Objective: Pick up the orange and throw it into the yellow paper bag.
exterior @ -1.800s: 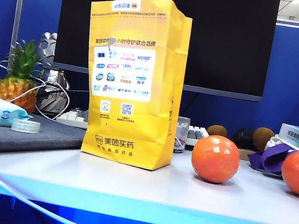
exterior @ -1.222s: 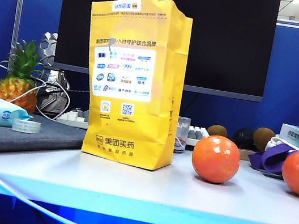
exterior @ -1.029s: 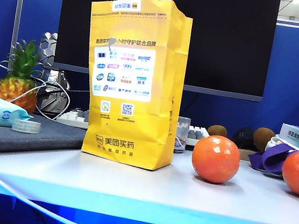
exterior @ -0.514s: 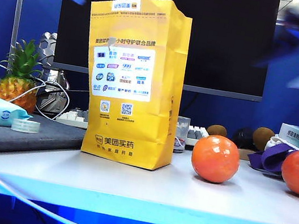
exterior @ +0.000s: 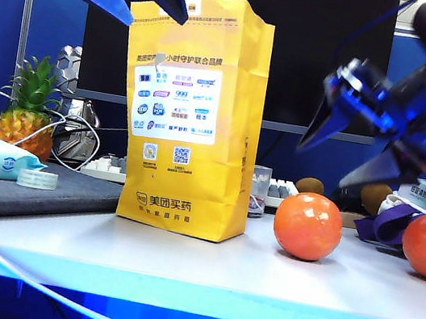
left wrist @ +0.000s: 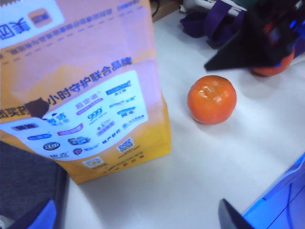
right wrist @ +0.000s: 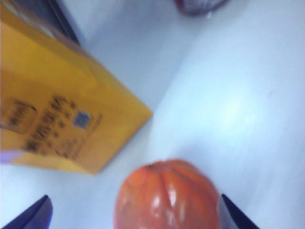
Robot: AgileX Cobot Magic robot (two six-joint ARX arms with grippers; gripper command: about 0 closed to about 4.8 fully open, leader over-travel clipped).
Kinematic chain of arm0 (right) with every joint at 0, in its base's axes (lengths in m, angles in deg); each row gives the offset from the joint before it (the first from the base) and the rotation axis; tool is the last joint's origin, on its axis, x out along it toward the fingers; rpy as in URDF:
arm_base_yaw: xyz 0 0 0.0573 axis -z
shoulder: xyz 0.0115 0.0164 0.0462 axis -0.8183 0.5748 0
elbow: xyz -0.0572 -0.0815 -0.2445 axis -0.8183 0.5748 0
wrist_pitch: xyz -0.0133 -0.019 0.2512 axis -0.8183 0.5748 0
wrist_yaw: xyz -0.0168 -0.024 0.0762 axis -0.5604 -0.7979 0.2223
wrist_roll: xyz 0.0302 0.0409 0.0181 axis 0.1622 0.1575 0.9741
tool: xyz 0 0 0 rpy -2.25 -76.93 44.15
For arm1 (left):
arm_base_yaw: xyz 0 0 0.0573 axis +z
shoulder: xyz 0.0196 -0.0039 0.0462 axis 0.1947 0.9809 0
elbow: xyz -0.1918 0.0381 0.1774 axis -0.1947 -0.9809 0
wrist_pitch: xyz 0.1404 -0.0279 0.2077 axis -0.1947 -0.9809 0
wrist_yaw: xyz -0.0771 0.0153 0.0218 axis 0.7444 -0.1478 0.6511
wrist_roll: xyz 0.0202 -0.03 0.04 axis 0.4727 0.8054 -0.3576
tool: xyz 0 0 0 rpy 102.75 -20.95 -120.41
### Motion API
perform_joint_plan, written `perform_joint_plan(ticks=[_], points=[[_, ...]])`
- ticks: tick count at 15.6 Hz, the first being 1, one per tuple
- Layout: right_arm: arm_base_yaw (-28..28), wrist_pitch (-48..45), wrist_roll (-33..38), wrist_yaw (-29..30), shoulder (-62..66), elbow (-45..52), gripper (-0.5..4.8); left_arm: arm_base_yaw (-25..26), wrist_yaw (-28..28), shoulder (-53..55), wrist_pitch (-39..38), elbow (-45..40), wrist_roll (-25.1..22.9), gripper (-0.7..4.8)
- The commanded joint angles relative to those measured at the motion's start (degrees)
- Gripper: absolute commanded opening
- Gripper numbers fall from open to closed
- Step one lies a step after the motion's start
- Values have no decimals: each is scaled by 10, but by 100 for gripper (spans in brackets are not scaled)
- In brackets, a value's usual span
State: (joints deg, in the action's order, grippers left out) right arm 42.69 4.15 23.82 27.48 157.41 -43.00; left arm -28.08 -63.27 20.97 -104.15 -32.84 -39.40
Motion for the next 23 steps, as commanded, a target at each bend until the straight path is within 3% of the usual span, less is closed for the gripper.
perform_joint_plan(ticks=[1,4,17,18,19,20,22,23], points=[[-6,19,-13,-9,10,-4,479,0,15,-1,11,4,3,479],[-18,38,-40,-31,19,-4,479,0,16,-1,12,4,5,479],[-37,-3,-40,-50,76,-5,479,0,82,-1,10,4,9,479],[-37,-9,-40,-50,76,-5,425,0,82,-1,9,4,9,479],[-37,-10,-40,-56,76,-5,270,0,82,-1,9,4,9,479],[-37,-11,-40,-61,76,-5,244,0,82,-1,10,4,9,479],[-33,-6,-40,-57,76,-15,241,0,81,-2,11,4,8,479],[-33,16,-40,-56,73,-34,206,0,81,-5,10,4,7,479]])
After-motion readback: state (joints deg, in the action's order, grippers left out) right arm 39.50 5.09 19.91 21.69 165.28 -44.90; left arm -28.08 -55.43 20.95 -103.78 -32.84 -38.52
